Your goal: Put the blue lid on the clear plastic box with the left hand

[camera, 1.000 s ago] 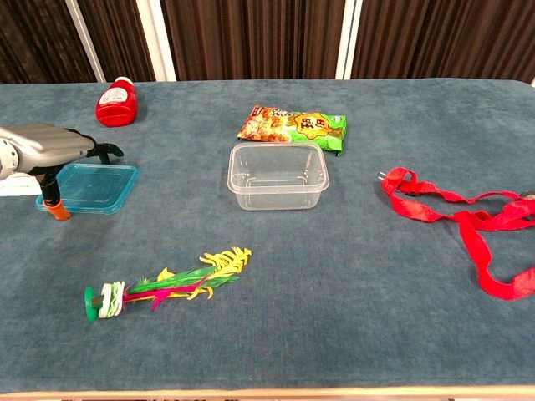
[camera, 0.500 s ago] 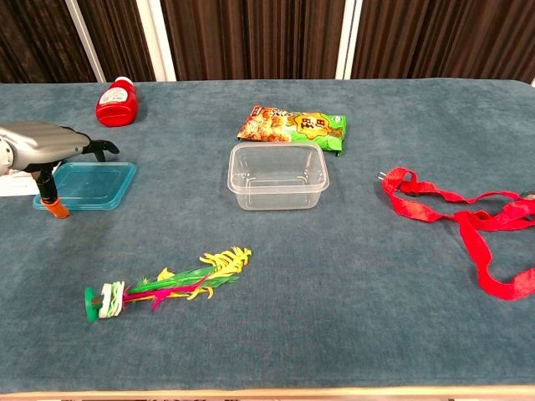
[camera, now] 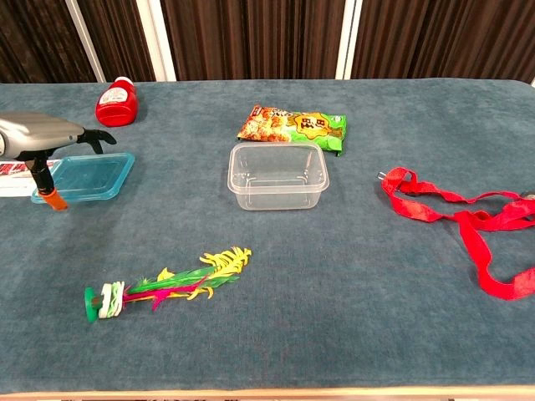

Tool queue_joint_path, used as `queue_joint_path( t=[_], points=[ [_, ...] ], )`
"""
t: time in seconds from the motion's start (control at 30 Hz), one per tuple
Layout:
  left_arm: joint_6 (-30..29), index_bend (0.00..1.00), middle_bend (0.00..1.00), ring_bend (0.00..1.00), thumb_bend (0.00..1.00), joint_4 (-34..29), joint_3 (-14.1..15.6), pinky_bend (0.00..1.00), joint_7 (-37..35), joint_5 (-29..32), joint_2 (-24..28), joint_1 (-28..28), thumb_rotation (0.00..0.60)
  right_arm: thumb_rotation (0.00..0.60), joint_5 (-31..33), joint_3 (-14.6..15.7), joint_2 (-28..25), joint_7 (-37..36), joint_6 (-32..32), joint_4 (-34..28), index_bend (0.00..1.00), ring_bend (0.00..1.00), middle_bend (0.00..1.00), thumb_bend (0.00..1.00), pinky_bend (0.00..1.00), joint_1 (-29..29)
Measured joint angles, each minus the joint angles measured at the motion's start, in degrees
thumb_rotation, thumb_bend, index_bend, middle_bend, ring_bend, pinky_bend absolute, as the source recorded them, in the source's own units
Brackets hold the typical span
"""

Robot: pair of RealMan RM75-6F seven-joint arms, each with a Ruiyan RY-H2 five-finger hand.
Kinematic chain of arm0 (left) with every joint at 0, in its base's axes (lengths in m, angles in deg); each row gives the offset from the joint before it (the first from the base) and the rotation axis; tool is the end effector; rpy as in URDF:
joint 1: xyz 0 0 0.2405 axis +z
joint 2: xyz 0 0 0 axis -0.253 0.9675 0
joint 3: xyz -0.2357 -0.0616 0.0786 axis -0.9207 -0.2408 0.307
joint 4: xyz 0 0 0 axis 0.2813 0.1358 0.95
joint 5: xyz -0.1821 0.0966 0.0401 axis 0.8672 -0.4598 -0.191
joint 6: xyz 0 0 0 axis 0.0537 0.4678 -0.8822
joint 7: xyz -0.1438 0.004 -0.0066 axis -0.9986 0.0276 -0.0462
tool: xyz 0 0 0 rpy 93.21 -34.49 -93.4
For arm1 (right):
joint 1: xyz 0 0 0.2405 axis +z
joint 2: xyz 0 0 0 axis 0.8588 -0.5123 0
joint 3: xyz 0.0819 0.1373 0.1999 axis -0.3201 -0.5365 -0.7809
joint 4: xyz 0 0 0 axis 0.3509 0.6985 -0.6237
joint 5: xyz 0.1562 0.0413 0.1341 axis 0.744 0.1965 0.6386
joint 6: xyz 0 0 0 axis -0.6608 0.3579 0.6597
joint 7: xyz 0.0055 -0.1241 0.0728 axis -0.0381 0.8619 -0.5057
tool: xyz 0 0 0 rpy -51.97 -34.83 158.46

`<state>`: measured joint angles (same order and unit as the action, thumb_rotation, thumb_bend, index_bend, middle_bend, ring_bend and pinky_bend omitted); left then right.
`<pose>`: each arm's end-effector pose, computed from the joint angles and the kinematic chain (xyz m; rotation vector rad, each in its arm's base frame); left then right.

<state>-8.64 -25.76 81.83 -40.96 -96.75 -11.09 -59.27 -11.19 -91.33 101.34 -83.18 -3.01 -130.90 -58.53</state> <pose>-0.2558 0.3882 0.0202 -1.8919 -0.8861 -0.4118 -0.3228 -0.1612 0.1619 1.1989 -1.0948 0.8584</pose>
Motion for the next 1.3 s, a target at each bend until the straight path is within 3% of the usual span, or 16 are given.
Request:
queue_joint_path(
  t=[0.2,0.5,0.93,1.17,1.3],
  points=[
    [-0.7,0.00,0.39,0.04,0.20,-4.0,-0.5,0.02,1.1,1.0,2.1,-0.7,0.600,0.600,-0.1,0.0,0.0,-0.1,-0.1,-0.1,0.08,0.02,0.04,0.39,0.00,0.0],
    [-2.8,0.00,0.39,0.04,0.21,-16.0,-2.4,0.02,6.8,7.2,7.3,-4.2,0.600,0.600,0.1,-0.2,-0.1,-0.7,-0.1,-0.2,0.08,0.02,0.04,0.39,0.00,-0.1],
    [-9.2,0.00,0.39,0.04,0.20,-28.5,-5.1,0.02,22.2,34.9,10.2,-18.9,0.600,0.600,0.7,-0.6,0.0,-1.2,-0.6,-0.3,0.08,0.02,0.04,0.39,0.00,-0.3],
    [-13.9,0.00,0.39,0.04,0.20,-30.3,-6.9,0.02,29.5,51.6,8.3,-29.1,0.600,0.600,0.8,-0.7,0.1,-1.2,-0.8,-0.3,0.08,0.02,0.04,0.39,0.00,-0.4],
    [-16.4,0.00,0.39,0.04,0.20,-30.1,-8.0,0.02,33.0,58.2,6.3,-34.0,0.600,0.600,0.8,-0.7,0.1,-1.1,-0.9,-0.3,0.08,0.02,0.04,0.39,0.00,-0.5]
  ],
)
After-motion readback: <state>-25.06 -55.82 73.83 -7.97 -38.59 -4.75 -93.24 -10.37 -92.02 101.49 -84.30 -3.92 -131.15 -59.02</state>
